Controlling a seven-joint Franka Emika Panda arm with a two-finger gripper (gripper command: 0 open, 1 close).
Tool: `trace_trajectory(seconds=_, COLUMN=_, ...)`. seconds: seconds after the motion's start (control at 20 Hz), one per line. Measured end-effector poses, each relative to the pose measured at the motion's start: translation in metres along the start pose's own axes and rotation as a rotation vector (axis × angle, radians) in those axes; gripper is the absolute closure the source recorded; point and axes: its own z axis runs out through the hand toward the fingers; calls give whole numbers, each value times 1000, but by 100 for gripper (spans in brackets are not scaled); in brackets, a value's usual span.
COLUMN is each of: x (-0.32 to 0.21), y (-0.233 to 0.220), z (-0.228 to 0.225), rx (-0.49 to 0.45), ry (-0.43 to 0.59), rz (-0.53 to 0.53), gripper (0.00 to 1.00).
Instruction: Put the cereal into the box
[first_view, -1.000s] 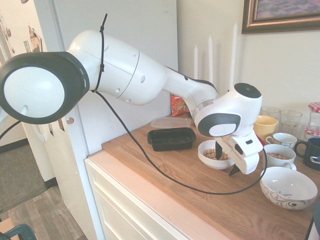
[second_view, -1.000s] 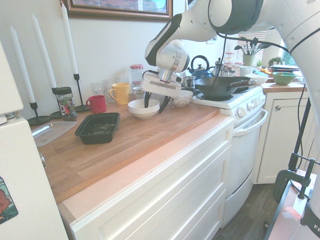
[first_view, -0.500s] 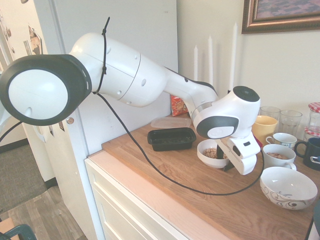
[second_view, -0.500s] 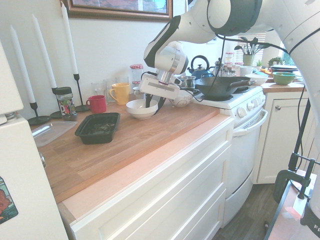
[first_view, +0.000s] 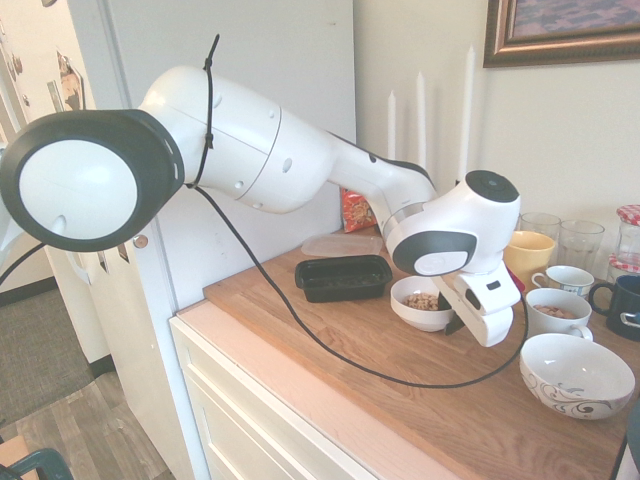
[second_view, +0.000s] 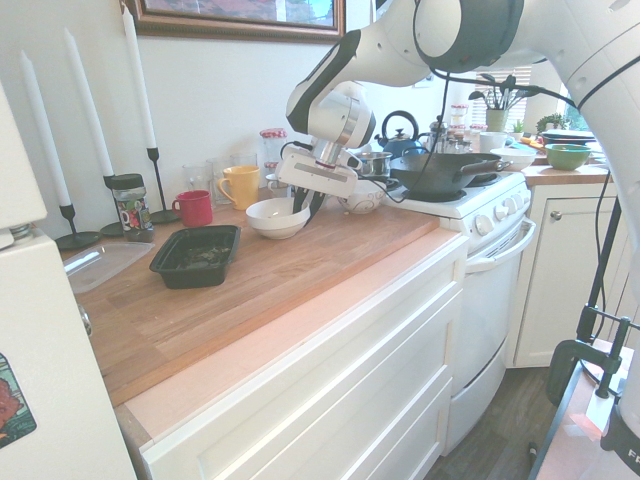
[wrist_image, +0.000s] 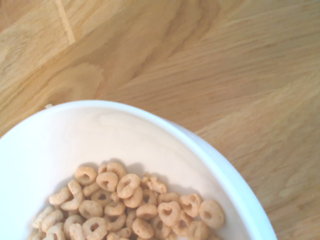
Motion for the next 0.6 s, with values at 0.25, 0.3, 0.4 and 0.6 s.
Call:
trace_trajectory(seconds=0.25, x=0, y=0, z=0, rx=0, ry=0, rz=0, gripper=100)
trace_trajectory(seconds=0.3, x=0, y=0, z=0, rx=-1, ry=-1, rz=-2, gripper=100)
trace_trajectory(seconds=0.4, x=0, y=-2, z=-2, rx=-5, ry=0, rz=-10, gripper=100)
trace_trajectory(seconds=0.6, x=-4, y=-7, z=-8, rx=-17, ry=7, rz=-36, gripper=100)
